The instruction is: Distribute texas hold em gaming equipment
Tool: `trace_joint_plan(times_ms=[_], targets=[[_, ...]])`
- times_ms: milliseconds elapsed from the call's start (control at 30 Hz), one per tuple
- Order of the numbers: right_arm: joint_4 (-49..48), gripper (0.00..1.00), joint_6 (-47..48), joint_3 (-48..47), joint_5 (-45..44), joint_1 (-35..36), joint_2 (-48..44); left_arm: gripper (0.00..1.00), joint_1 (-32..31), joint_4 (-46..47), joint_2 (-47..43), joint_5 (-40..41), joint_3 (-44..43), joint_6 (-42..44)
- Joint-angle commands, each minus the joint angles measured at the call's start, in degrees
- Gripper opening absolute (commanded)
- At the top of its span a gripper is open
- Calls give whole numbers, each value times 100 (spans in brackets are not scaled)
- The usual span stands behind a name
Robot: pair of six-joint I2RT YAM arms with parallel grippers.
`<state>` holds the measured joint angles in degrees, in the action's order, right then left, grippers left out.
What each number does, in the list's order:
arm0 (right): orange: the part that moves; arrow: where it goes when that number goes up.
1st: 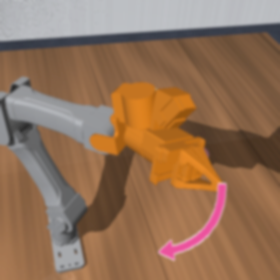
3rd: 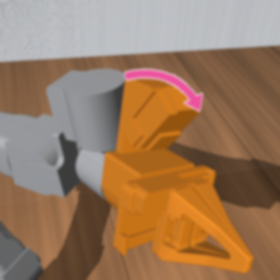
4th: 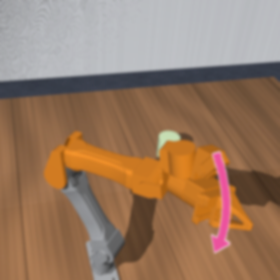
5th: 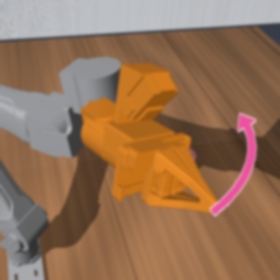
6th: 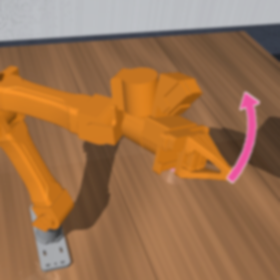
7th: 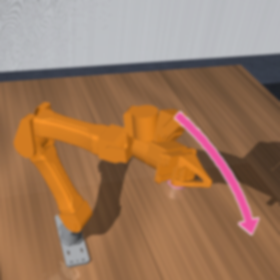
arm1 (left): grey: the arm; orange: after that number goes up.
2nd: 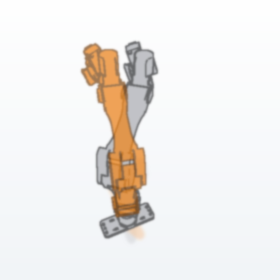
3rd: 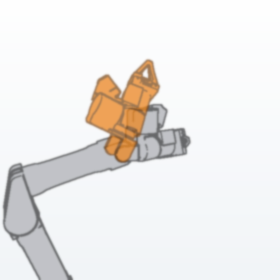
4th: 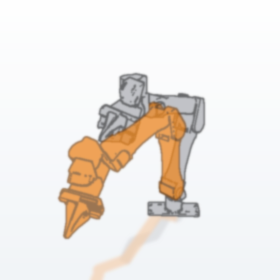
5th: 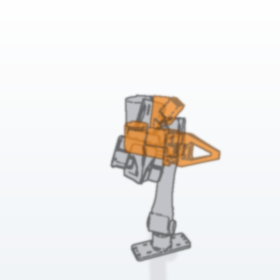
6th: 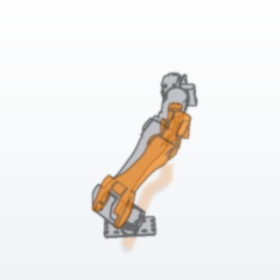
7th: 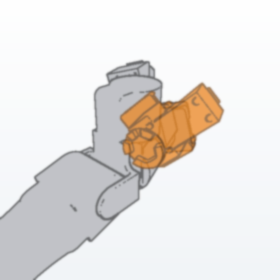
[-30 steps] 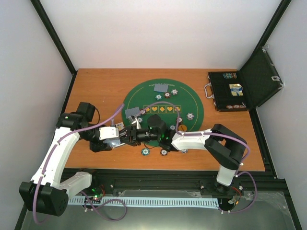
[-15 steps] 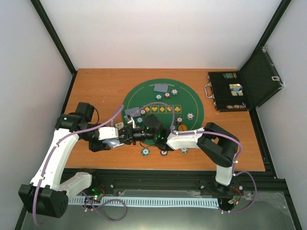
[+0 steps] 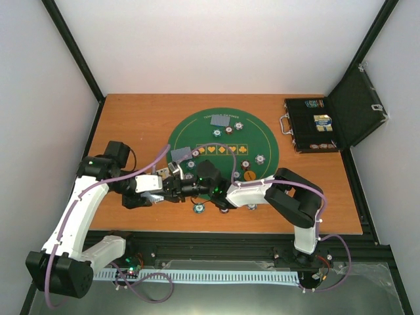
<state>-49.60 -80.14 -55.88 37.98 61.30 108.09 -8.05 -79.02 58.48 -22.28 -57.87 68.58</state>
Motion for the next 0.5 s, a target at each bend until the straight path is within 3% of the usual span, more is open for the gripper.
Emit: trace_joint_plan(times_ms=[0,67,133,167,300,467], targets=[[-77,25,13,-144,-4,85,159,22,7,67,-90,-141,-24,94],[-61,10,-5,-123,-39,84,159,35,7,74,-105,-133,-15,93],[-105,3,-60,-68,-64,84,139,66,13,91,-123,-115,-6,50],[-156,3,-78,-27,-75,84,115,75,8,122,-127,-114,-1,10],[-269,3,-121,129,-114,84,23,98,11,138,-146,-208,-12,-116],[-482,3,-101,191,-55,84,-27,100,12,-118,-9,-331,89,-18]])
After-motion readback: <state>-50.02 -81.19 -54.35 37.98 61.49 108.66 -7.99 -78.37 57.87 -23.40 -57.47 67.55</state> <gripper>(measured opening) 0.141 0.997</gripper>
